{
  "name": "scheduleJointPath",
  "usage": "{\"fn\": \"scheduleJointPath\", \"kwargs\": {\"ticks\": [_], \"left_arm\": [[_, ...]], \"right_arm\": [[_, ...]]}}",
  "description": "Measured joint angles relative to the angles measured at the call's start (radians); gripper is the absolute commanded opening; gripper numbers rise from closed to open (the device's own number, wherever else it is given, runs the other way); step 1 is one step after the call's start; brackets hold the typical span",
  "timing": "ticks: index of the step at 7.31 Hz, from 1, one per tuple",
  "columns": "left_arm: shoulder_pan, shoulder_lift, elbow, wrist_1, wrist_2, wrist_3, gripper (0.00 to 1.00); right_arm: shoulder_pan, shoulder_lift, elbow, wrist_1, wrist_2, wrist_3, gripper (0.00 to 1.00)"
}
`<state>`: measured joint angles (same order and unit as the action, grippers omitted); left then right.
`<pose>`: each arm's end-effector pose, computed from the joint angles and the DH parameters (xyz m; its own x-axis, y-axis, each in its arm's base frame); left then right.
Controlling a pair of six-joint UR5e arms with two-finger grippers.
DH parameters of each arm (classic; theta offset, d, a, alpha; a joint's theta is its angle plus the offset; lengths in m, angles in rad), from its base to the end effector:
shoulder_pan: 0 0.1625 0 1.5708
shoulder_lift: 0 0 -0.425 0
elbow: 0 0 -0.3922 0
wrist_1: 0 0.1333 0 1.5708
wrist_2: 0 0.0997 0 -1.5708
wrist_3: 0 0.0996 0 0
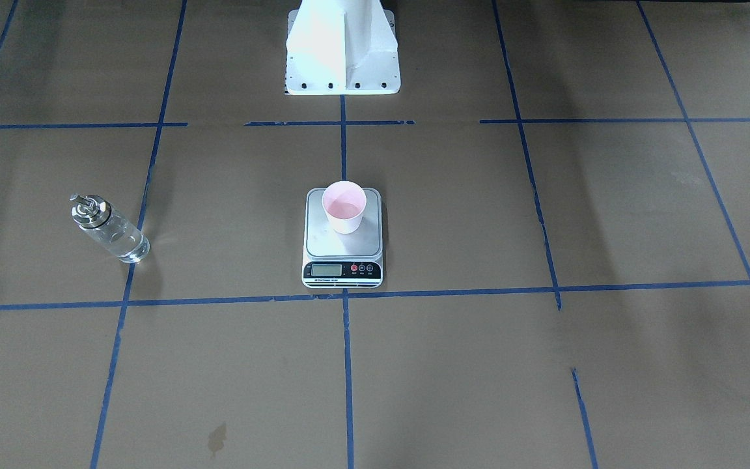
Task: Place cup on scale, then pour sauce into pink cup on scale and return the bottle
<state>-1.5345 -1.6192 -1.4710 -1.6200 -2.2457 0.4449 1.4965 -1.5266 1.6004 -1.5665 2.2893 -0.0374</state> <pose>-0.0525 -0.5140 0.6851 0.6887 0.4544 -0.5649 -0.3686 0.8905 0.2669 0.0293 -0.5188 0.6251 0.7436 -0.1442 0.6529 0.1019 0.9895 0.1025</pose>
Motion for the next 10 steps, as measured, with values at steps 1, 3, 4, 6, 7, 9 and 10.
{"fn": "scheduleJointPath", "kwargs": {"ticks": [1, 3, 4, 6, 7, 9, 10], "left_arm": [[0.0, 0.001, 0.0, 0.0, 0.0, 0.0, 1.0], [-0.002, 0.004, 0.0, 0.001, -0.005, -0.007, 1.0], [-0.003, 0.006, 0.0, 0.001, -0.023, -0.049, 1.0], [-0.003, 0.008, -0.002, -0.003, -0.089, -0.235, 1.0], [-0.003, 0.009, -0.008, -0.006, -0.111, -0.289, 1.0], [-0.004, 0.011, -0.022, -0.009, -0.122, -0.317, 1.0], [-0.005, 0.012, -0.032, -0.009, -0.122, -0.319, 1.0]], "right_arm": [[0.004, -0.011, 0.039, -0.041, 0.007, 0.0, 1.0], [0.006, -0.027, 0.058, -0.062, 0.008, 0.0, 1.0], [0.007, -0.029, 0.058, -0.063, 0.008, -0.001, 1.0], [0.006, -0.03, 0.056, -0.064, 0.007, -0.001, 1.0], [0.006, -0.03, 0.055, -0.064, 0.007, -0.001, 1.0], [0.006, -0.029, 0.055, -0.064, 0.007, -0.001, 1.0], [0.007, -0.029, 0.055, -0.064, 0.007, -0.001, 1.0]]}}
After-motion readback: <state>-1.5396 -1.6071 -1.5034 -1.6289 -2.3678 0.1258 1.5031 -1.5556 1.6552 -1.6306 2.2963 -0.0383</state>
